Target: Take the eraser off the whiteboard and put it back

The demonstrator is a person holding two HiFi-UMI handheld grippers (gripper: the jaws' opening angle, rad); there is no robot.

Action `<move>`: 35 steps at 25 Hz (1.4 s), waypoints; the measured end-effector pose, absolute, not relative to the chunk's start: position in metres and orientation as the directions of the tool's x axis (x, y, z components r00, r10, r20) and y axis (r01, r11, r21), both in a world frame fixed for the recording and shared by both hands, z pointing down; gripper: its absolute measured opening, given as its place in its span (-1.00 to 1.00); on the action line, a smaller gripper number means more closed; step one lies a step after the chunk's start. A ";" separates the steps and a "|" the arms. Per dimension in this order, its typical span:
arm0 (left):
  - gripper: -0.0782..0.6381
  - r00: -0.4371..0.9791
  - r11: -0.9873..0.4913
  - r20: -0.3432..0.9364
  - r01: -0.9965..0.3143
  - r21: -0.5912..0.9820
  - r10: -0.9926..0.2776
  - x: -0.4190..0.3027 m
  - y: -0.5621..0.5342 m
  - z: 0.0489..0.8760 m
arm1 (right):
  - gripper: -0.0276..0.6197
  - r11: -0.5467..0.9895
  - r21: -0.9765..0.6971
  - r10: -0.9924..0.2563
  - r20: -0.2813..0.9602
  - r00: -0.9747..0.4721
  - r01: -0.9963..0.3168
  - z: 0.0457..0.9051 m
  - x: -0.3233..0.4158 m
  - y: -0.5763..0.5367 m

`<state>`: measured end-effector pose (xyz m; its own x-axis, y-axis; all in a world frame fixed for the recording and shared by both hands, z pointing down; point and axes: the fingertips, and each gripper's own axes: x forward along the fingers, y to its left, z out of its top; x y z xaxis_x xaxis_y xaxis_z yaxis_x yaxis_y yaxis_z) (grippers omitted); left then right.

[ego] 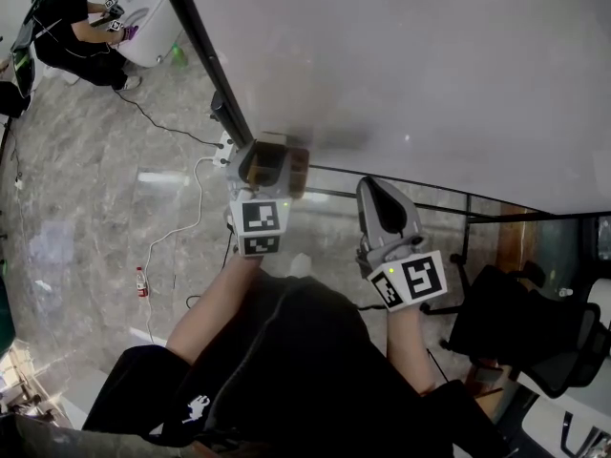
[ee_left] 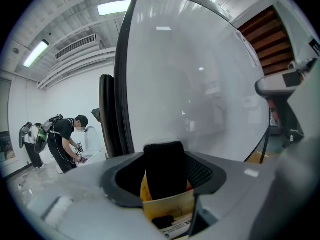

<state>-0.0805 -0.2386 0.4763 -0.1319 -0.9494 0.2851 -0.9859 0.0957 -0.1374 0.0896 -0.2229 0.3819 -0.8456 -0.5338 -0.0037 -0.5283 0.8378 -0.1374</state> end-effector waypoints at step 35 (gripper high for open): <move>-0.10 0.175 -0.176 0.063 -0.984 -0.010 -0.982 -0.080 -0.198 0.376 | -0.89 0.767 -0.105 -0.639 -0.034 -0.768 -0.633 0.358 0.040 -0.189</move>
<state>-0.0796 -0.1979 0.3756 0.1755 -0.9825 0.0629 -0.9843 -0.1765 -0.0101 0.0402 -0.1894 0.3581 -0.7685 -0.6390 -0.0344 -0.6330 0.7670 -0.1046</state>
